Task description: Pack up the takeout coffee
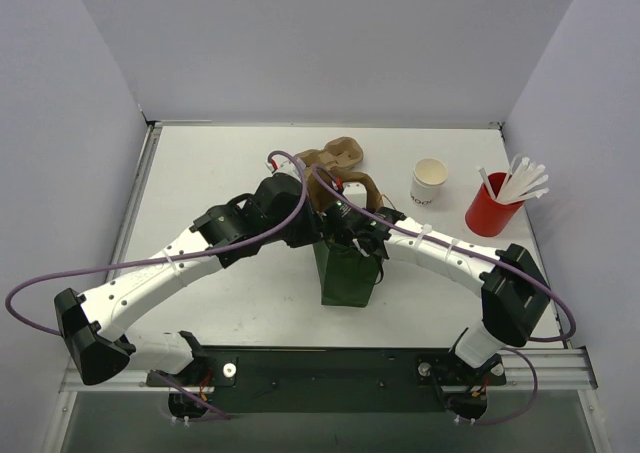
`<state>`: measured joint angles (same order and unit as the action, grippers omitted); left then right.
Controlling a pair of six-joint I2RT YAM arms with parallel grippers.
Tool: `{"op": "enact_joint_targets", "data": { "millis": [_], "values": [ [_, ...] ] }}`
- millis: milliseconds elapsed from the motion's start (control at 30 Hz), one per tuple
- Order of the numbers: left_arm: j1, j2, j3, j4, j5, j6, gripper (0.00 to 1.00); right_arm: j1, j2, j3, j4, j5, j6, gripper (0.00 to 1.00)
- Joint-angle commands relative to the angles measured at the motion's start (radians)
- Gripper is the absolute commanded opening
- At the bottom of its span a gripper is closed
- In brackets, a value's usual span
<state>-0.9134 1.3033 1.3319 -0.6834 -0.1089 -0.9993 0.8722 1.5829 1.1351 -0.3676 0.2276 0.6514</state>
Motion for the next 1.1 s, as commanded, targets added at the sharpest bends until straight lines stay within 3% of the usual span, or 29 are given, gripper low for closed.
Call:
{"op": "enact_joint_targets", "data": {
  "millis": [0, 200, 600, 1067],
  "values": [
    [0.015, -0.042, -0.014, 0.114, -0.011, 0.062, 0.00, 0.013, 0.042, -0.041, -0.174, -0.080, -0.007, 0.66],
    [0.015, -0.052, -0.023, 0.123, -0.005, 0.093, 0.00, 0.013, 0.043, -0.035, -0.182, -0.086, -0.007, 0.66],
    [0.016, -0.052, -0.027, 0.128, 0.003, 0.091, 0.00, 0.013, 0.032, -0.011, -0.202, -0.100, -0.015, 0.80],
    [0.015, -0.052, -0.031, 0.125, 0.000, 0.088, 0.00, -0.007, 0.019, 0.034, -0.237, -0.128, -0.018, 0.84]
  ]
}}
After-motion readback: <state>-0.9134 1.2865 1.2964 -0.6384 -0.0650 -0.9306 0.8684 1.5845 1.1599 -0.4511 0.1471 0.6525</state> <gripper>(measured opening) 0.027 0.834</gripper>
